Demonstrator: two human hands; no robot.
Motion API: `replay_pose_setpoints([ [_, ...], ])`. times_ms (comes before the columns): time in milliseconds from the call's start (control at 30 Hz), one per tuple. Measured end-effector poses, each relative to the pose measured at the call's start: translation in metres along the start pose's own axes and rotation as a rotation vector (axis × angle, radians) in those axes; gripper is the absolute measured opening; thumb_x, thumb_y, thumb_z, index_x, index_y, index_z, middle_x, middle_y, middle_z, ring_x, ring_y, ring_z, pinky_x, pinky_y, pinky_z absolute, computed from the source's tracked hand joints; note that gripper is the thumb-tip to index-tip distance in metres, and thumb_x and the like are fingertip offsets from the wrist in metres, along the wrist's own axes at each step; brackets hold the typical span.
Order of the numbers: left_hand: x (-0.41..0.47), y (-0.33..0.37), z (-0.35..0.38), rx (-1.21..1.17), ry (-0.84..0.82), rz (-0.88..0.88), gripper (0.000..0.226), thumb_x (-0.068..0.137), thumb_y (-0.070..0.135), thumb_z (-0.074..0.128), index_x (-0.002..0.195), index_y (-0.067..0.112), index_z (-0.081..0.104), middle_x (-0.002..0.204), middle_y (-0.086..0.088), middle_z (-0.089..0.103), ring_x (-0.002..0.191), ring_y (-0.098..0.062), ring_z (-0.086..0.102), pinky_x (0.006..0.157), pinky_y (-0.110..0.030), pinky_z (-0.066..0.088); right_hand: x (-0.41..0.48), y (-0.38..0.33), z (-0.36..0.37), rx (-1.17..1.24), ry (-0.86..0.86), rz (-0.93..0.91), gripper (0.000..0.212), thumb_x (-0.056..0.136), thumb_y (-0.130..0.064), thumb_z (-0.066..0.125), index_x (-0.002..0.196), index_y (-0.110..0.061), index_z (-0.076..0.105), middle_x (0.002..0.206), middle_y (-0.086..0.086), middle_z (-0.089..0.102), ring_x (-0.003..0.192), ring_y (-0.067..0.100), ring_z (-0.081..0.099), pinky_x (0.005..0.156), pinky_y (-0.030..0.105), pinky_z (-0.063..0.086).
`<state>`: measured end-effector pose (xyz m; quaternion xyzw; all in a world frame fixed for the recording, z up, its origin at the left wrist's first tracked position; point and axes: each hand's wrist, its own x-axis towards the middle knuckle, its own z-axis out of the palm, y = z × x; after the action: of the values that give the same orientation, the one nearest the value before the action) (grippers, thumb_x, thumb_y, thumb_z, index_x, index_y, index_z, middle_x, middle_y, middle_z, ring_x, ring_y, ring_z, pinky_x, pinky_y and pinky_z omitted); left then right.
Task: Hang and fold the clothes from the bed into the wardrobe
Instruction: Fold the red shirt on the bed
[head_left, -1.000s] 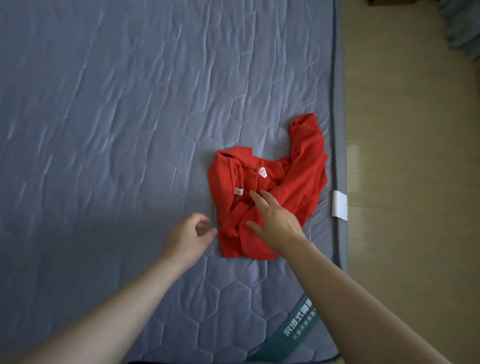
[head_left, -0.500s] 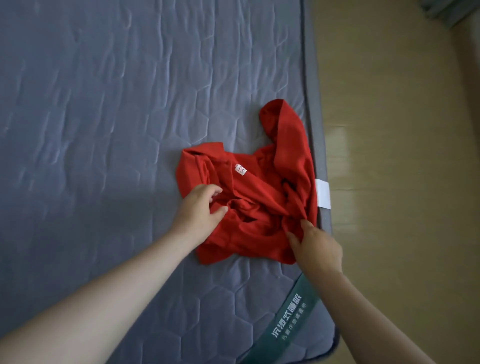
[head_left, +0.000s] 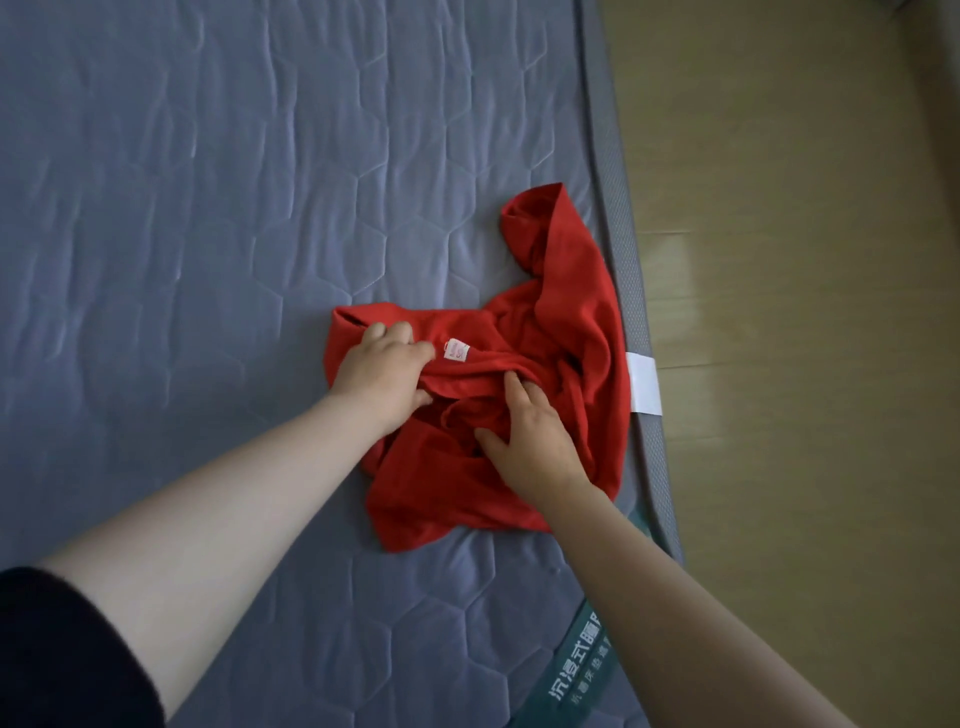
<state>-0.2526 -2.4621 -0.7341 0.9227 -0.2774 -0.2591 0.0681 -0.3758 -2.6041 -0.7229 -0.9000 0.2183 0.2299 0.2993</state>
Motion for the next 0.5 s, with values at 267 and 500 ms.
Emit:
replay_pose_setpoints([
  [267, -0.011, -0.016, -0.011, -0.155, 0.092, 0.085, 0.028, 0.074, 0.036, 0.077, 0.091, 0.017, 0.063, 0.117, 0.001, 0.053, 0.118, -0.025, 0.035, 0.102, -0.027, 0.026, 0.002, 0.006, -0.013, 0.081, 0.12, -0.032, 0.022, 0.075, -0.015, 0.07, 0.096, -0.009, 0.066, 0.088, 0.004, 0.057, 0.088, 0.026, 0.057, 0.072, 0.029, 0.039],
  [500, -0.043, -0.046, -0.06, -0.181, 0.041, 0.057, 0.028, 0.09, 0.032, 0.059, 0.073, 0.02, 0.039, 0.064, 0.007, 0.045, 0.073, -0.025, 0.05, 0.064, -0.033, 0.035, -0.033, 0.002, -0.058, 0.093, 0.126, -0.106, 0.017, 0.073, -0.01, 0.072, 0.08, -0.014, 0.057, 0.084, -0.001, 0.051, 0.079, 0.017, 0.047, 0.07, 0.026, 0.035],
])
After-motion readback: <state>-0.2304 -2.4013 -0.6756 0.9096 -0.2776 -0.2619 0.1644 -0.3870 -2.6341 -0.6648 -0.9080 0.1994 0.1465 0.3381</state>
